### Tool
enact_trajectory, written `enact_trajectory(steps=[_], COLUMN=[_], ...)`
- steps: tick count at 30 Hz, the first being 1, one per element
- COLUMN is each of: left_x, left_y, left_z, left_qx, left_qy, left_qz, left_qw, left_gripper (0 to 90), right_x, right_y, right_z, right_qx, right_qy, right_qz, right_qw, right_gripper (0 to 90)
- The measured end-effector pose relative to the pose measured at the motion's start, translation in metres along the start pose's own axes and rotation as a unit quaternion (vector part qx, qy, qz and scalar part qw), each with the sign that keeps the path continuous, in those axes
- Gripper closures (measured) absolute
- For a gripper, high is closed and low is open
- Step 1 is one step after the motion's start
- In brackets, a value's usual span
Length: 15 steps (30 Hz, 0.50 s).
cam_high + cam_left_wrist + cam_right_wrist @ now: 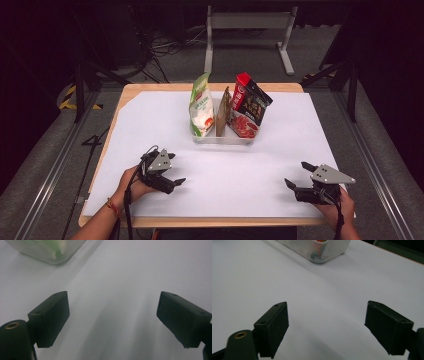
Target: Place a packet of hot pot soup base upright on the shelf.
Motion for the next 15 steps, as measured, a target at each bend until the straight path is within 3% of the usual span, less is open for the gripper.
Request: enact_trajectory(steps=[15], left_x=[-0.0002], left_y=[-0.0013], left_z=[-0.0017], left_qx=[0.003], left_qy=[0.002], left_qz=[0.002], left_qw=[1.0], left_gripper=[12.0], right_x=[0.0002], right_y=[0.0013], right_z=[-0.0012], right_qx=[0.001], right_qy=[0.002], right_qz=[0.004], right_qw=[1.0], right_gripper=[19.4])
Point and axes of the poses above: each handheld gripper's, and its own axes: y roughly backward along the jaws, z roughly out of its underside, x roughly to its right, the point moved 10 cm from there along -y, roughly forward along the jaws, and after that the axes turned 2 degrees about -x, right-handed, at the moved point
